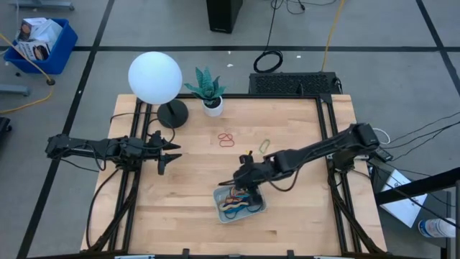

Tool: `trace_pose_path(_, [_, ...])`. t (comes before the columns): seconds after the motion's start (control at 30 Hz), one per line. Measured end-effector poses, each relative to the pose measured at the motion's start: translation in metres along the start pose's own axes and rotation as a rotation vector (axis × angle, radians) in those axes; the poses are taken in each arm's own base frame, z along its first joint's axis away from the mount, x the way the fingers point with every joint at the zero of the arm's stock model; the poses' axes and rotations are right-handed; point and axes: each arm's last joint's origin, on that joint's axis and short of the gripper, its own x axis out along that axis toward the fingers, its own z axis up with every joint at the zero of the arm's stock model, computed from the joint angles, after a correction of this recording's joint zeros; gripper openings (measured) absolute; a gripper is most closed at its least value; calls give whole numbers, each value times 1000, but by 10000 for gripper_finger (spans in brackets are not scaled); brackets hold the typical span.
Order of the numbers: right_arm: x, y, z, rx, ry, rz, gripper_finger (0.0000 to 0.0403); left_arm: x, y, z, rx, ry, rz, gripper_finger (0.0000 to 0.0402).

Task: Pick and place rubber bands into bin
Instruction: Put the orange rubber band into the gray bin

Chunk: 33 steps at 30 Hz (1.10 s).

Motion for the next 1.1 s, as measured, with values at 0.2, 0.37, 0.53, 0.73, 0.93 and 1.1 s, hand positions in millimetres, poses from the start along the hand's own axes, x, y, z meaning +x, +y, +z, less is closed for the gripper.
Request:
trace_pose_path(0.2, [23, 2, -10, -14, 87, -19, 0, 0, 0, 0, 0, 0, 0, 189])
trace_pose_path(0.37, [35, 2, -16, -8, 137, -22, 0, 0, 0, 0, 1, 2, 1, 189])
trace_pose_path(0.53, [38, 1, -19, -8, 141, -23, 0, 0, 0, 0, 3, 4, 1, 189])
trace_pose_path(0.73, [41, 1, -27, -8, 168, -22, 0, 0, 0, -1, 5, 7, 2, 189])
trace_pose_path(0.93, [43, 1, -30, 22, 179, -24, 5, 0, 0, -1, 5, 7, 2, 189])
trace_pose_path(1.1, [42, 0, -30, 26, 178, -24, 19, 0, 0, -1, 5, 7, 2, 189])
